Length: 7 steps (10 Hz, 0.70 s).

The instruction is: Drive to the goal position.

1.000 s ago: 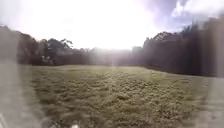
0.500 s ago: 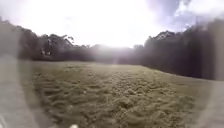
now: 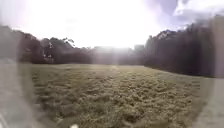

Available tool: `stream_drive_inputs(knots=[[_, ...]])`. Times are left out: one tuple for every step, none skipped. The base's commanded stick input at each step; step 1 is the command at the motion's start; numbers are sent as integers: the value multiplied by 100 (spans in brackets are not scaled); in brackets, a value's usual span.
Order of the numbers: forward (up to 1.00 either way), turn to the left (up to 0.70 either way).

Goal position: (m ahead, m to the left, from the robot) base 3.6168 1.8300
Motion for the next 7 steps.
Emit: stream_drive_inputs(knots=[[70, 0], [70, 0], [70, 0], [70, 0], [70, 0], [70, 0], [70, 0]])
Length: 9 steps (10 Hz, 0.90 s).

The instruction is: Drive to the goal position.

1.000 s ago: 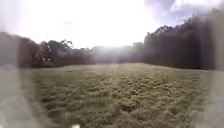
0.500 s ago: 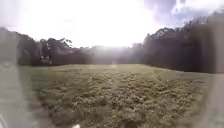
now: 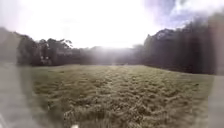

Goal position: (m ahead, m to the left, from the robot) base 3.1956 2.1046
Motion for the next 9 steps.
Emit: stream_drive_inputs(knots=[[70, 0], [70, 0], [70, 0], [70, 0], [70, 0], [70, 0], [70, 0], [70, 0], [70, 0]])
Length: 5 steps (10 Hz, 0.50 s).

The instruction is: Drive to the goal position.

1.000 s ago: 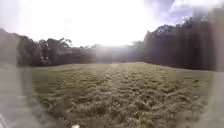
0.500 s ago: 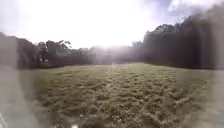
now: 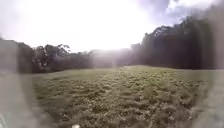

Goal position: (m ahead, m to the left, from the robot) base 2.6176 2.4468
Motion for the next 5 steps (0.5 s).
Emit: stream_drive_inputs(knots=[[70, 0], [70, 0], [70, 0], [70, 0], [70, 0]])
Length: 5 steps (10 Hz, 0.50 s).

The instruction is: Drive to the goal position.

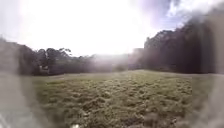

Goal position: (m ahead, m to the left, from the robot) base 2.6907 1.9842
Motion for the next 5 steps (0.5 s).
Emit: stream_drive_inputs(knots=[[70, 0], [70, 0], [70, 0], [70, 0], [70, 0]])
